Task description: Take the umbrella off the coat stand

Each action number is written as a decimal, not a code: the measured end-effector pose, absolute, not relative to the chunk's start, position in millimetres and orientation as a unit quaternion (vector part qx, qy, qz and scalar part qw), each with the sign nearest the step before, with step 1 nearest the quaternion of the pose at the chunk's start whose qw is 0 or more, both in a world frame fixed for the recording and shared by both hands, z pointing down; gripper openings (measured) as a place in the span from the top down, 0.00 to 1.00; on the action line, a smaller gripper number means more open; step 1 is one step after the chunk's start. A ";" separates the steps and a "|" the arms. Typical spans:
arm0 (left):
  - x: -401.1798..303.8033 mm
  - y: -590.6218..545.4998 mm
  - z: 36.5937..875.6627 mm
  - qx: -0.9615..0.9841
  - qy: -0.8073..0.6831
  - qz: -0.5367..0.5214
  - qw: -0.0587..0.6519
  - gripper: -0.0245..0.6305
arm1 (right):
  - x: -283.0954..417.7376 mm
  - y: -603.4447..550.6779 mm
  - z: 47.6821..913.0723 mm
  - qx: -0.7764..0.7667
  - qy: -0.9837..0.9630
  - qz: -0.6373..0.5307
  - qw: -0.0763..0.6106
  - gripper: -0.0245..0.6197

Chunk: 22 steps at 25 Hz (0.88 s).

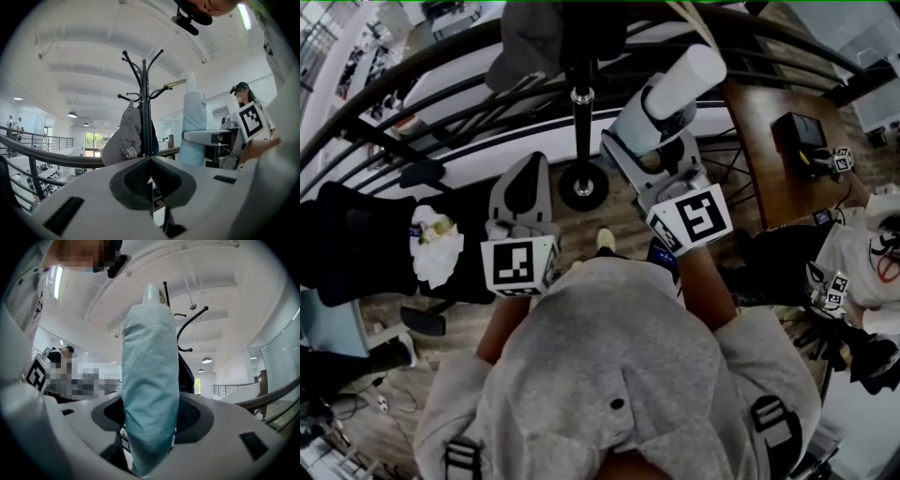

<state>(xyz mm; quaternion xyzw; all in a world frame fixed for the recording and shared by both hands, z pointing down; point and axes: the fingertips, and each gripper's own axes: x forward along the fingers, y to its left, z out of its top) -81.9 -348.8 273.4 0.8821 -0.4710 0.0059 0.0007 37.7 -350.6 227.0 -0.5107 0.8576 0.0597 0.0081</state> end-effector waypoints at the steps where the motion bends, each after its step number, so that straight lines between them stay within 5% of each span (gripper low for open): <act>1: -83.6 -350.0 272.0 0.881 -0.473 0.005 0.002 0.94 | 37.7 -352.1 223.3 -0.512 0.857 0.062 0.013 0.53; 22: -89.7 -327.7 286.3 0.889 -0.457 0.016 0.017 0.94 | 46.6 -314.9 243.8 -0.537 0.843 0.028 -0.007 0.53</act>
